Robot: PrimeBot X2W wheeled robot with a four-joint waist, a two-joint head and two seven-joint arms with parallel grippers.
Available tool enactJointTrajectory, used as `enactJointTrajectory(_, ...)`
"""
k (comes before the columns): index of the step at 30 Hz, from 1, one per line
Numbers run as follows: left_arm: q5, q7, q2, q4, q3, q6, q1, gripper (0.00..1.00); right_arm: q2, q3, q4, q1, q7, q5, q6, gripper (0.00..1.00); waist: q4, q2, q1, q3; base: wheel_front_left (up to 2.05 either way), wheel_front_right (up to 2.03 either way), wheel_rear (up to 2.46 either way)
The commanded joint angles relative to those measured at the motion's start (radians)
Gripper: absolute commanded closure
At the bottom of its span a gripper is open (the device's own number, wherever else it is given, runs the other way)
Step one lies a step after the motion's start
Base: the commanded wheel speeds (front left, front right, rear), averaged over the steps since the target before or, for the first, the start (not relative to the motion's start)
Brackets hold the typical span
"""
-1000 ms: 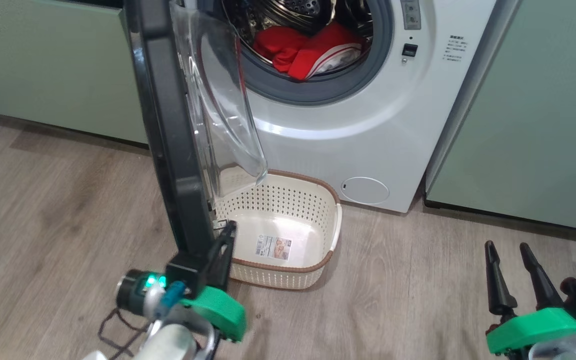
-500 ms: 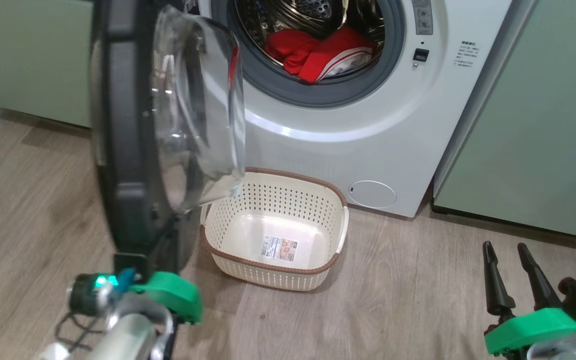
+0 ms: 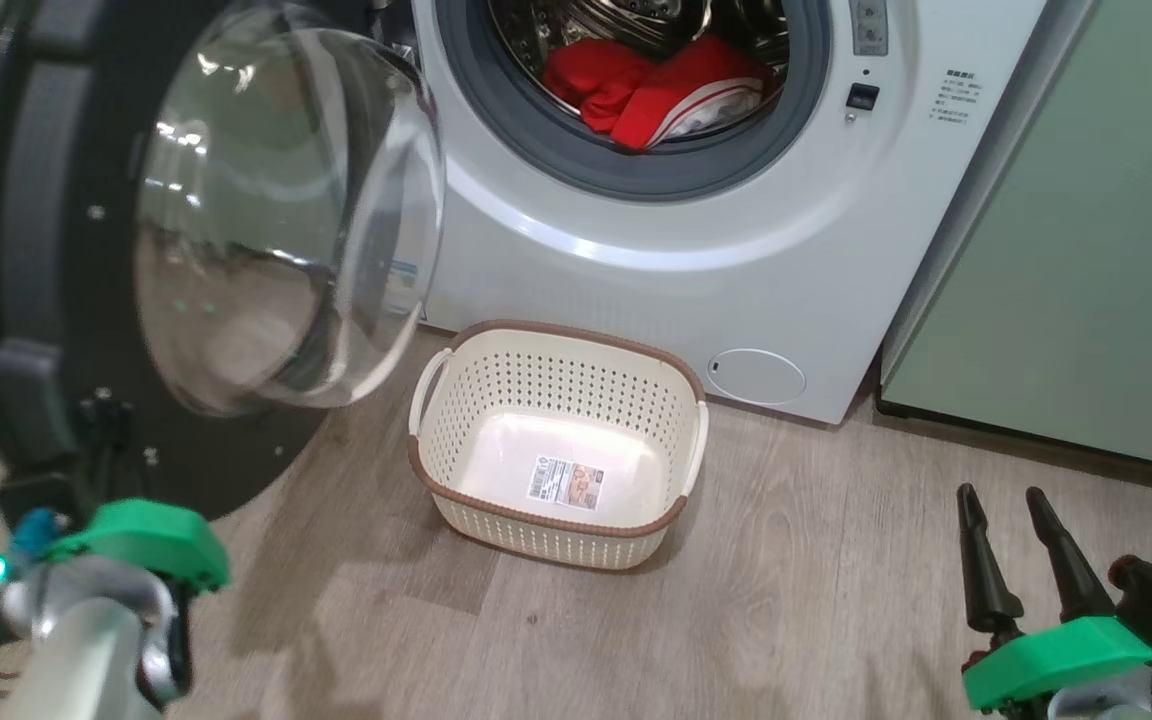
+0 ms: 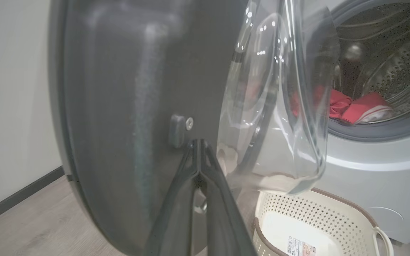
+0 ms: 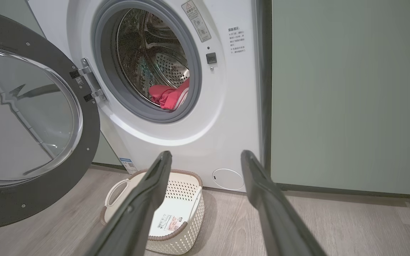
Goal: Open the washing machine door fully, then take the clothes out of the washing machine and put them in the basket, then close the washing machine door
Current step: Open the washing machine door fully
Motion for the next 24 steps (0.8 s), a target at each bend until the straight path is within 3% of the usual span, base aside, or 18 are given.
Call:
enactJointTrajectory(1, -0.006, -0.009, 0.038, -0.003, 0.078, -0.008, -0.082, 1.00, -0.023, 0.024, -0.024, -0.015, -0.006, 0.005, -0.001, 0.00, -0.002, 0.0000, 0.0000, 0.005, 0.00, 0.00, 0.00)
enactJointTrajectory(7, 0.000, -0.009, 0.045, 0.081, 0.209, -0.051, -0.128, 1.00, -0.026, 0.035, -0.023, -0.027, -0.006, 0.007, -0.001, 0.00, -0.015, 0.0000, 0.0000, 0.021, 0.00, 0.00, 0.00)
enactJointTrajectory(15, 0.052, -0.009, 0.034, 0.145, 0.299, -0.081, -0.160, 1.00, -0.029, 0.043, -0.020, -0.035, -0.006, 0.012, -0.001, 0.00, -0.026, 0.0000, 0.0000, 0.028, 0.00, 0.00, 0.00)
enactJointTrajectory(24, 0.151, -0.009, -0.038, 0.077, 0.341, -0.125, -0.119, 1.00, -0.019, 0.039, -0.019, -0.041, -0.006, 0.008, -0.001, 0.00, -0.053, 0.0000, 0.0000, 0.020, 0.00, 0.00, 0.00)
